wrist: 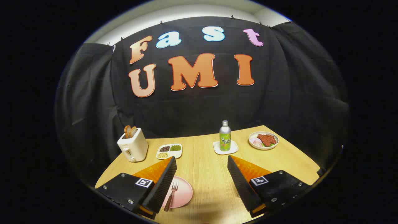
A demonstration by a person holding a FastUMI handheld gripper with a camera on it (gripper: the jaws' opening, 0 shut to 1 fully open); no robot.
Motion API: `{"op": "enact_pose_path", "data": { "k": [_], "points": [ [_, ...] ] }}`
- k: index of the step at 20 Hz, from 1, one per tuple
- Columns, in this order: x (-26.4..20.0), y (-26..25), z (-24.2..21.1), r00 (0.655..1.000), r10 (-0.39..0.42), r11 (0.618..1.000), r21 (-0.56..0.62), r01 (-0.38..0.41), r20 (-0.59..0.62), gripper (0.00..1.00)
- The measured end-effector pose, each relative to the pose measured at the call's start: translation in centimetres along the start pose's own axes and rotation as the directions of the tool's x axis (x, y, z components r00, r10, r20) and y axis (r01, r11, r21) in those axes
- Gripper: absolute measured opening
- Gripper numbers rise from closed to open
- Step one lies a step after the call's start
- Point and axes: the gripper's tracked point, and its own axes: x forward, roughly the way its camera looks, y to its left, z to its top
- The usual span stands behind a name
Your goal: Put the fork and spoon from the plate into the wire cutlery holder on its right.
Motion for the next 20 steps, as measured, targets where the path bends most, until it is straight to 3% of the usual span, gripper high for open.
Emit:
{"op": "enact_pose_path", "data": {
  "k": [11,16,20],
  "points": [
    [0.5,0.6,-2.3,0.998,-0.007,1.000,0.011,0.007,-0.059,0.99],
    [1.1,1.7,-3.2,0.997,0.014,1.000,-0.023,-0.016,-0.073,0.98],
    [2.3,4.4,-6.4,0.988,0.060,0.997,-0.033,-0.066,-0.142,0.99]
  ]
}}
